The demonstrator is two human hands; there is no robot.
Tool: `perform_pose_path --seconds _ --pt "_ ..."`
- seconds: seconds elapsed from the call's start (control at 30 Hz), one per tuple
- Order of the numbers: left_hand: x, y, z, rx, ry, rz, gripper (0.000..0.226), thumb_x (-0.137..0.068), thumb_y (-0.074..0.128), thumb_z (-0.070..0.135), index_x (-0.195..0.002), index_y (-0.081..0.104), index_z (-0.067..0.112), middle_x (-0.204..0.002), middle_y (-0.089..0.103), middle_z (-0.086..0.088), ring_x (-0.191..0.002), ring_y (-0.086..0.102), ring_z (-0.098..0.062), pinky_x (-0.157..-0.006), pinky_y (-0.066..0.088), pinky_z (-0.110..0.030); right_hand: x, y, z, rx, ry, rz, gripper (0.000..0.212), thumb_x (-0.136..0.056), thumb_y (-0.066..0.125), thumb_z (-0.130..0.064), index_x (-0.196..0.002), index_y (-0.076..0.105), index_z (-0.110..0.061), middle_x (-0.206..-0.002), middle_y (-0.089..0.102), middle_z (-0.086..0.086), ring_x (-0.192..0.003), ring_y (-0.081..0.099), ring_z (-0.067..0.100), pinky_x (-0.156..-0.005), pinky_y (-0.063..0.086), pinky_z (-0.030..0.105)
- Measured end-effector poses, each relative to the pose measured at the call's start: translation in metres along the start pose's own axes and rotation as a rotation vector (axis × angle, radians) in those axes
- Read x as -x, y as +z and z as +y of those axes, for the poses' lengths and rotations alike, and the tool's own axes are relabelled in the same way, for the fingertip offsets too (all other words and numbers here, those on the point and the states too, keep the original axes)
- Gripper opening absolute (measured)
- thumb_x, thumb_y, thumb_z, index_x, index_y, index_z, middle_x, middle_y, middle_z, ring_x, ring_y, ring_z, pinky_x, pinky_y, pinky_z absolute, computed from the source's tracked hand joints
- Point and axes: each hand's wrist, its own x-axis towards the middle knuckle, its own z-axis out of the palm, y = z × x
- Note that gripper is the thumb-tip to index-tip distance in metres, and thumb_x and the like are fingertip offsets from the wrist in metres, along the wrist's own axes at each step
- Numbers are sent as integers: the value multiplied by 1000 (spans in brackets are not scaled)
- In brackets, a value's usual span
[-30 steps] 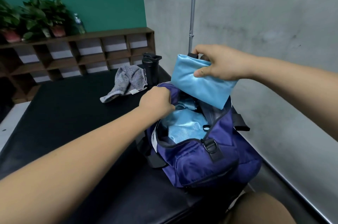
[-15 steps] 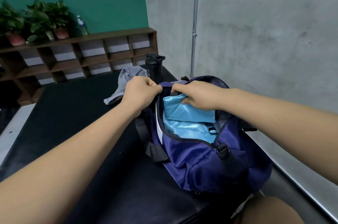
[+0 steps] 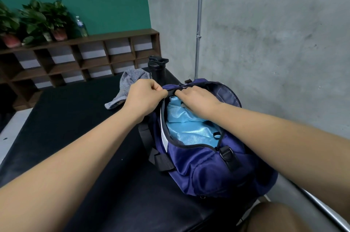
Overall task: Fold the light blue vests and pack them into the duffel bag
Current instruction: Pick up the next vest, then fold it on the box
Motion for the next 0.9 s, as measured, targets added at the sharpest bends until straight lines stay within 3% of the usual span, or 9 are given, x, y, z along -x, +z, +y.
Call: perform_pose_path --seconds 0.1,0.17,0.3,0.37,0.43,0.53,0.6,0.73,0.9 --pt "1 -1 3 1 14 -3 13 -85 76 24 -78 73 13 -66 65 10 -59 56 -8 -43 41 -16 2 6 -2 89 11 34 31 -82 76 -6 -106 58 -13 -91 65 5 -85 63 30 -80 49 42" --pt "2 -2 3 -10 31 1 13 -86 75 22 -78 73 13 -67 65 10 -59 55 -6 -42 38 -12 7 7 -2 114 15 89 36 -79 72 -1 -112 60 -11 -97 64 7 -88 61 31 -82 49 43" --pt "4 -3 3 -19 41 4 13 -86 76 23 -78 73 14 -65 64 11 -58 55 -6 -43 37 -11 29 -3 -12 136 -29 114 37 -89 64 -17 -124 57 -11 -115 55 9 -101 52 31 -85 46 44" --pt "3 -2 1 -12 35 -1 14 -86 76 25 -76 71 16 -65 64 11 -60 56 -7 -46 40 -15 40 -5 -23 68 15 8 44 -99 56 -38 -138 54 -18 -127 53 9 -112 51 32 -90 47 47" --pt "4 0 1 -5 30 -9 15 -86 76 26 -76 71 17 -63 64 12 -60 57 -8 -50 42 -20 47 -3 -31 -9 103 -199 58 -105 46 -52 -159 35 -33 -152 42 10 -135 43 33 -105 45 53" --pt "5 2 3 2 32 -20 15 -86 76 26 -75 70 17 -59 61 14 -57 55 -6 -52 41 -21 42 6 -34 -47 156 -476 65 -112 31 -56 -166 -2 -47 -176 6 8 -161 9 33 -124 24 62" --pt "7 3 5 -7 37 -28 16 -86 76 27 -75 70 16 -59 61 13 -55 54 -5 -53 40 -22 32 12 -35 -112 174 -536 63 -113 26 -56 -165 -9 -51 -178 -2 5 -164 -2 32 -126 14 67" --pt "8 2 7 -36 60 -49 18 -86 75 27 -74 68 16 -58 61 12 -52 52 -2 -52 41 -22 13 23 -29 -166 171 -561 61 -112 24 -56 -165 -5 -51 -174 14 2 -159 11 33 -121 18 75" --pt "8 1 7 -42 76 -78 18 -87 76 26 -73 69 17 -58 61 11 -57 55 -6 -57 43 -24 1 25 -15 -253 180 -575 55 -113 20 -57 -166 19 -44 -169 31 3 -151 31 34 -122 27 62"
